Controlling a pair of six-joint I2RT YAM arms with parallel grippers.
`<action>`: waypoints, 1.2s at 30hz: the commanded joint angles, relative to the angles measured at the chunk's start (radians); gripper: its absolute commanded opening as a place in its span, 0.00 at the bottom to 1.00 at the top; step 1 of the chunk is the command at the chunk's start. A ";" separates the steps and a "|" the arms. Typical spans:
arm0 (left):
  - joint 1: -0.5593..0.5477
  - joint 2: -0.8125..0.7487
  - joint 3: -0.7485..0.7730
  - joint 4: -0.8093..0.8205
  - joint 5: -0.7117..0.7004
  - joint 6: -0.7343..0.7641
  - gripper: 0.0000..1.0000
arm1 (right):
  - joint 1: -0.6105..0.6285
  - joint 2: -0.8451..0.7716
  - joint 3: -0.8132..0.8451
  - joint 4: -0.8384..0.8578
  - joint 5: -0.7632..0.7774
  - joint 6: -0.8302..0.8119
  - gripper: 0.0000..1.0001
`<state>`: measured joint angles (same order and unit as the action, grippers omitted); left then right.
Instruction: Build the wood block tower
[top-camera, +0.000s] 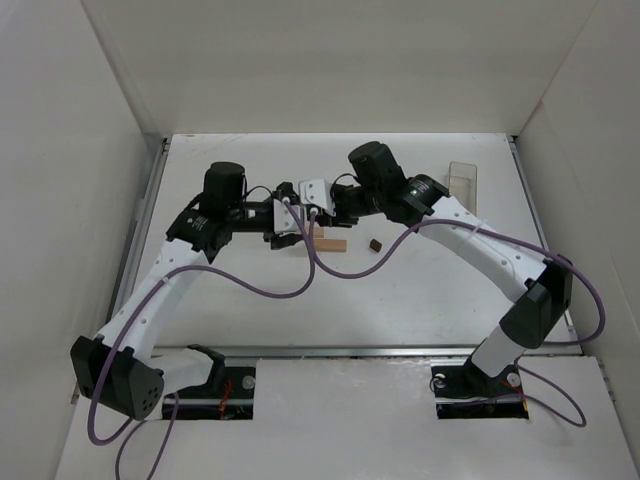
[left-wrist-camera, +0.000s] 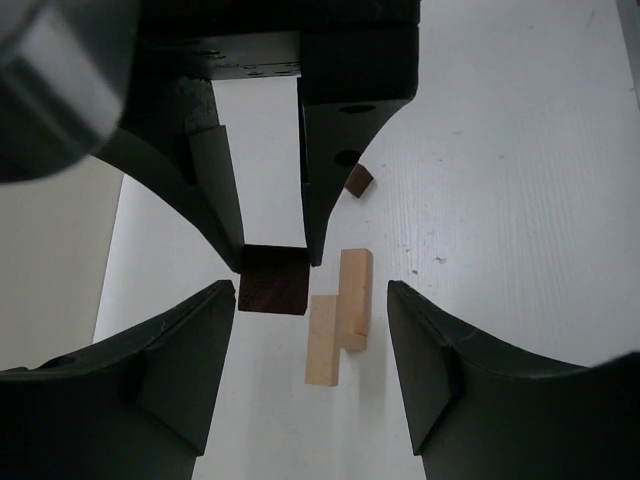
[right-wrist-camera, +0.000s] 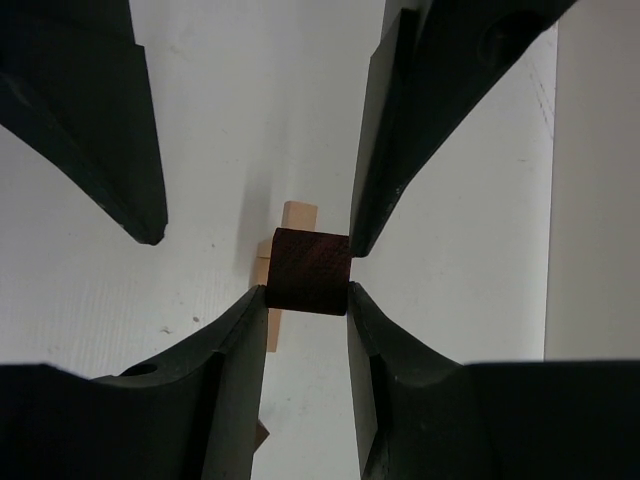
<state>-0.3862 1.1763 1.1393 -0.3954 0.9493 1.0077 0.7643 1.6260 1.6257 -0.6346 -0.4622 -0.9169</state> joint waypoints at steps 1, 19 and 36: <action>-0.005 0.008 0.008 0.068 -0.001 0.002 0.59 | 0.003 -0.057 0.000 0.055 -0.015 0.006 0.00; -0.005 -0.066 -0.046 0.314 0.076 -0.219 0.60 | -0.051 -0.137 -0.076 0.115 -0.081 0.024 0.00; -0.059 -0.001 -0.004 0.273 -0.064 -0.126 0.48 | -0.014 -0.138 -0.076 0.096 -0.069 0.024 0.00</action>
<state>-0.4274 1.1660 1.0821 -0.1127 0.8940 0.8417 0.7296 1.5131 1.5410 -0.5682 -0.5056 -0.8978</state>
